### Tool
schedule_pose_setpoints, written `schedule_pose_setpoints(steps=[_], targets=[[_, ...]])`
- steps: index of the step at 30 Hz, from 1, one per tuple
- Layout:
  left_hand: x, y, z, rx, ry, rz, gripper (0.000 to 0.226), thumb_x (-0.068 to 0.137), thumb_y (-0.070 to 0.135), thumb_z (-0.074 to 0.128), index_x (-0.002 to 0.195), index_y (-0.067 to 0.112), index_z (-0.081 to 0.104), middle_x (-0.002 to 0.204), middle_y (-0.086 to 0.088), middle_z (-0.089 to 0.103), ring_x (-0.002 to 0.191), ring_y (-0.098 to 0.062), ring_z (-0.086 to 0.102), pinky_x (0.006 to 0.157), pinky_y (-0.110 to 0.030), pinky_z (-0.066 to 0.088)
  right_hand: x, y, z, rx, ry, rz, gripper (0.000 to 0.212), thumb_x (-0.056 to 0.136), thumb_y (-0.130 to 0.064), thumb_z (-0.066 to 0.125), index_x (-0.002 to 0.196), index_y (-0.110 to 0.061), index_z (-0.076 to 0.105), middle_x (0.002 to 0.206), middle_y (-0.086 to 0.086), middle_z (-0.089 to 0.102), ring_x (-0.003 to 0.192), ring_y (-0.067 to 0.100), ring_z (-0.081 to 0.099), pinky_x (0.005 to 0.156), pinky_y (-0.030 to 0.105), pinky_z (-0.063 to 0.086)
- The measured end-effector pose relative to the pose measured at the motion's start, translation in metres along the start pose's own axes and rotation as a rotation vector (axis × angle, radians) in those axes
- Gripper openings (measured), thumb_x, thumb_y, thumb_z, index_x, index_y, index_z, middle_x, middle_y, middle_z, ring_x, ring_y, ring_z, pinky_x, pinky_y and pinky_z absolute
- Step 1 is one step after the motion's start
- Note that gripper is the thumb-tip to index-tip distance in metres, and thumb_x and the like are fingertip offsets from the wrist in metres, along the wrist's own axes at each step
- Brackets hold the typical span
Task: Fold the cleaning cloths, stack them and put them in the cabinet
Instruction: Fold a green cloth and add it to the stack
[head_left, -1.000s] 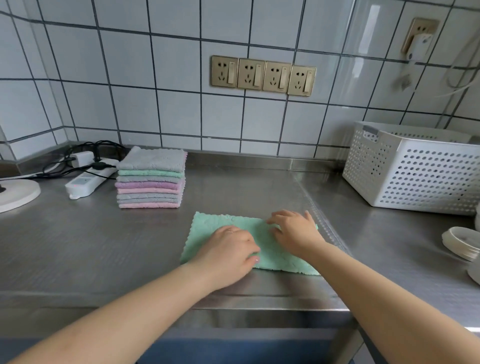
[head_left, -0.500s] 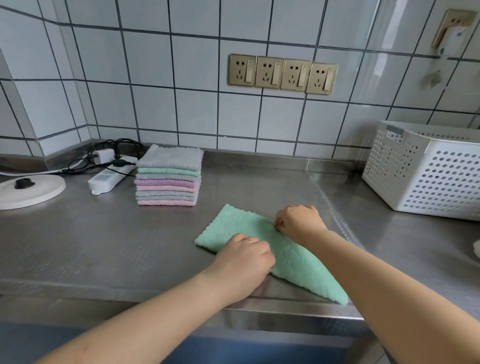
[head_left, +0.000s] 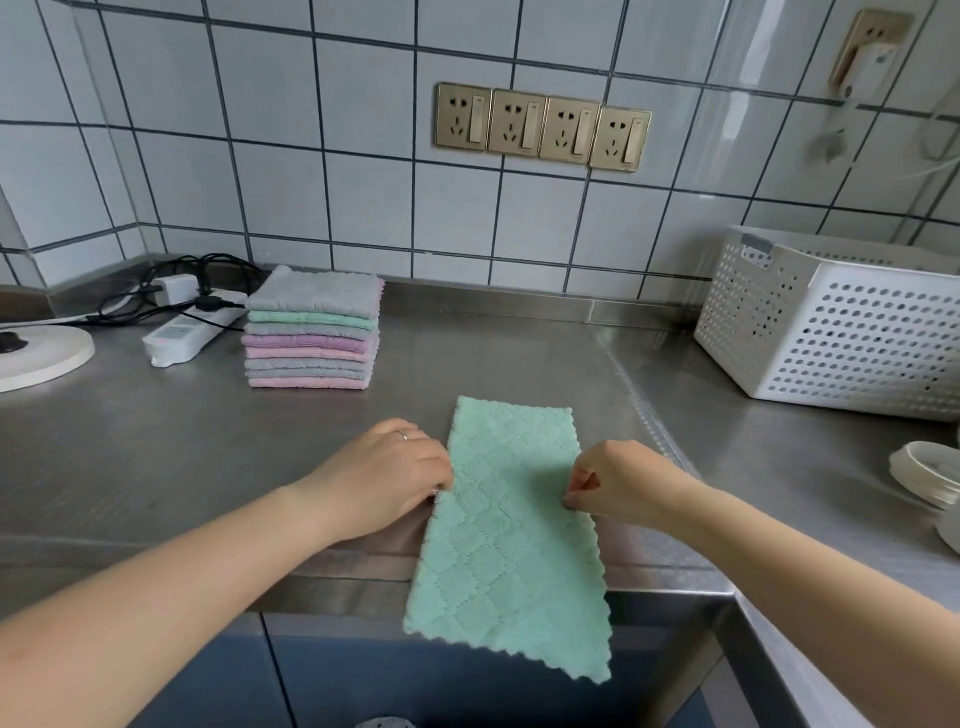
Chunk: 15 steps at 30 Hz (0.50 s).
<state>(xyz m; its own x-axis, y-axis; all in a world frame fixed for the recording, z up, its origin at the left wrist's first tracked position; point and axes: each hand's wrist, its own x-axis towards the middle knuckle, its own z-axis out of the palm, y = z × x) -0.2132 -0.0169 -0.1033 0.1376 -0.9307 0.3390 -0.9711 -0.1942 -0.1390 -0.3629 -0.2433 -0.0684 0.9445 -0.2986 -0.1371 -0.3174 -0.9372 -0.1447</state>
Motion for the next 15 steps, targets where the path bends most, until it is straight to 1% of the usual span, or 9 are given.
schedule_pose_setpoints(steps=[3,5,6,7,8,10,12,13,15], targets=[[-0.001,-0.002,0.0,-0.04,-0.035,0.006,0.021,0.072,0.022,0.075,0.086,0.032,0.065,0.09,0.019,0.066,0.084,-0.006,0.063,0.09,-0.023,0.036,-0.008,0.0,0.006,-0.021,0.05,-0.016,0.02,0.087,-0.038,0.061,0.096,-0.023,0.069,0.092,-0.006,0.068,0.085,0.014,0.062,0.073,0.027,0.05],[-0.003,0.0,-0.002,-0.059,-0.063,0.014,0.017,0.08,0.028,0.061,0.096,0.033,0.065,0.102,0.019,0.066,0.096,-0.003,0.06,0.094,-0.027,0.044,-0.013,0.004,0.01,-0.064,0.15,-0.113,0.019,0.087,-0.037,0.062,0.101,-0.026,0.07,0.101,-0.008,0.065,0.095,0.015,0.06,0.082,0.029,0.049],[-0.005,0.001,-0.005,-0.084,-0.098,0.002,0.026,0.084,0.034,0.049,0.105,0.034,0.064,0.113,0.02,0.063,0.107,-0.001,0.055,0.1,-0.028,0.041,-0.016,0.008,0.013,-0.073,0.206,-0.201,0.02,0.086,-0.035,0.063,0.103,-0.027,0.07,0.106,-0.008,0.063,0.101,0.015,0.058,0.087,0.029,0.048],[-0.007,0.002,-0.007,-0.121,-0.131,-0.014,0.036,0.086,0.037,0.041,0.117,0.036,0.06,0.127,0.022,0.055,0.119,0.002,0.047,0.108,-0.027,0.032,-0.02,0.012,0.015,-0.071,0.241,-0.298,0.023,0.086,-0.033,0.064,0.108,-0.028,0.069,0.113,-0.008,0.062,0.107,0.014,0.056,0.093,0.029,0.046],[-0.011,0.003,-0.008,-0.158,-0.194,-0.039,0.042,0.089,0.04,0.037,0.128,0.037,0.053,0.138,0.024,0.042,0.13,0.006,0.035,0.113,-0.024,0.019,-0.026,0.016,0.017,-0.066,0.242,-0.378,0.029,0.086,-0.032,0.063,0.114,-0.028,0.067,0.121,-0.007,0.06,0.112,0.013,0.055,0.098,0.027,0.044],[-0.018,0.009,-0.013,-0.202,-0.36,-0.053,0.049,0.091,0.046,0.037,0.141,0.04,0.034,0.146,0.028,0.015,0.137,0.011,0.01,0.115,-0.019,0.0,-0.039,0.023,0.022,-0.054,0.179,-0.484,0.042,0.085,-0.032,0.055,0.127,-0.029,0.059,0.137,-0.008,0.052,0.124,0.008,0.048,0.106,0.021,0.036],[-0.025,0.015,-0.016,-0.218,-0.45,-0.042,0.061,0.085,0.054,0.03,0.144,0.043,0.021,0.149,0.027,-0.001,0.137,0.012,-0.003,0.113,-0.018,-0.009,-0.049,0.028,0.027,-0.049,0.091,-0.526,0.056,0.084,-0.034,0.047,0.14,-0.033,0.044,0.151,-0.011,0.034,0.137,0.003,0.031,0.114,0.019,0.024],[-0.027,0.018,-0.018,-0.22,-0.47,-0.049,0.062,0.085,0.052,0.03,0.145,0.043,0.017,0.149,0.026,-0.005,0.137,0.011,-0.007,0.113,-0.018,-0.011,-0.054,0.031,0.03,-0.065,0.055,-0.532,0.062,0.083,-0.036,0.047,0.144,-0.034,0.036,0.155,-0.012,0.024,0.141,0.002,0.022,0.116,0.019,0.017],[-0.027,0.022,-0.018,-0.225,-0.466,-0.058,0.06,0.091,0.035,0.038,0.146,0.042,0.013,0.149,0.025,-0.009,0.138,0.009,-0.011,0.114,-0.02,-0.012,-0.059,0.034,0.034,-0.144,0.013,-0.52,0.073,0.081,-0.045,0.046,0.148,-0.037,0.019,0.158,-0.013,0.007,0.145,0.002,0.005,0.117,0.02,0.006]])
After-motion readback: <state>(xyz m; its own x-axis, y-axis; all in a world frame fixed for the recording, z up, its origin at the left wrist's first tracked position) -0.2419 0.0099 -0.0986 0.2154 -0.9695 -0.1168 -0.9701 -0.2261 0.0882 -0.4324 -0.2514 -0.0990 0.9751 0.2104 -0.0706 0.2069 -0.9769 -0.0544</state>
